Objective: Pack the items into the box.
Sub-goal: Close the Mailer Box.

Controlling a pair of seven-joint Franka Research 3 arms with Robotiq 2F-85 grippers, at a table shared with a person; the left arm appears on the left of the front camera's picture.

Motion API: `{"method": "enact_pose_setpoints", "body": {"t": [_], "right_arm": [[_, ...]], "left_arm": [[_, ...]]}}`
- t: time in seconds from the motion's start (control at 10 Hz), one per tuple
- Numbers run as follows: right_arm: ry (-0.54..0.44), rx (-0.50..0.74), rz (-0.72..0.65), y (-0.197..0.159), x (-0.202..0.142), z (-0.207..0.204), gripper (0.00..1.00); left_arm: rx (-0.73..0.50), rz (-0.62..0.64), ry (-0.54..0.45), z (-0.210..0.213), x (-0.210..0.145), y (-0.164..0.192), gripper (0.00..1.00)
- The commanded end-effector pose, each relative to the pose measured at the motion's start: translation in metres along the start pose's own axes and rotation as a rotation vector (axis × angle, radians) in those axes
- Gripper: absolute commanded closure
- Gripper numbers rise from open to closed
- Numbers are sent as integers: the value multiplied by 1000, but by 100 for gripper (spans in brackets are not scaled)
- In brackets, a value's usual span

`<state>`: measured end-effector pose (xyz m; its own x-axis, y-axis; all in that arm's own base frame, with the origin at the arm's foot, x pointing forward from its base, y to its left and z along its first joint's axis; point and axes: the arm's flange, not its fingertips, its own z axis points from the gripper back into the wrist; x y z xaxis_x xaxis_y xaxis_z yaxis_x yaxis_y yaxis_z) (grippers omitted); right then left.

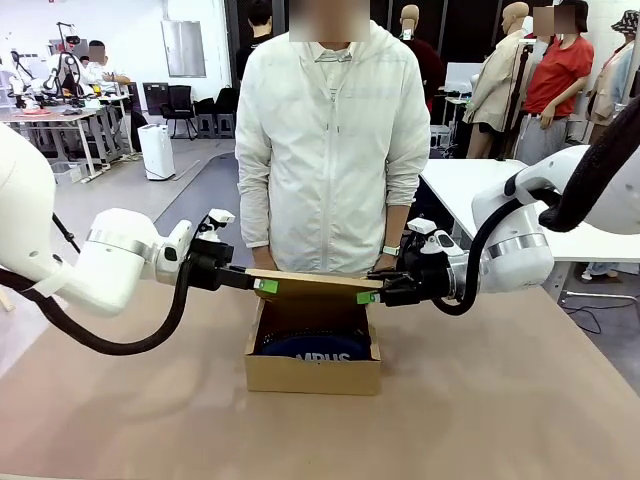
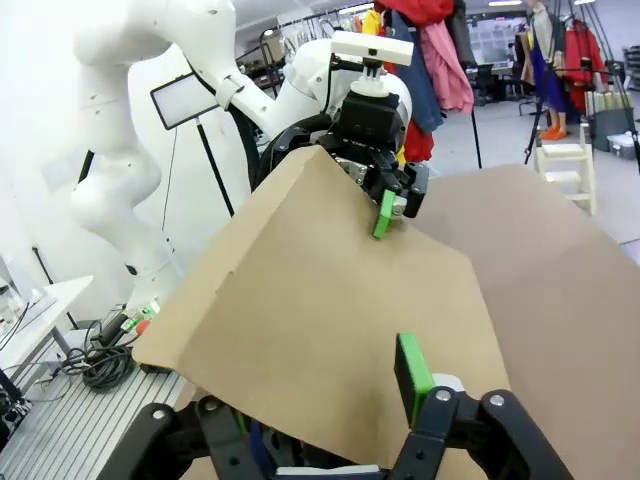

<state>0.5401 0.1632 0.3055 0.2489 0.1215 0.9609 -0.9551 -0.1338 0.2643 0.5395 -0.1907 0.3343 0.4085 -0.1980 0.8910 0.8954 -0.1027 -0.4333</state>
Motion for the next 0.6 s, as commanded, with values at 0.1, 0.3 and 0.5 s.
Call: {"method": "enact_pose_setpoints", "body": {"t": [0.1, 0.3, 0.5], "right_arm": [[22, 32, 31, 25, 9, 12, 0], [4, -28, 21, 46, 15, 44, 0], [-24, -67, 44, 61, 24, 62, 0]], "left_arm": [[13, -37, 16, 11, -10, -20, 0], [86, -36, 32, 40, -18, -46, 0], [94, -74, -22, 69, -19, -73, 0]]}}
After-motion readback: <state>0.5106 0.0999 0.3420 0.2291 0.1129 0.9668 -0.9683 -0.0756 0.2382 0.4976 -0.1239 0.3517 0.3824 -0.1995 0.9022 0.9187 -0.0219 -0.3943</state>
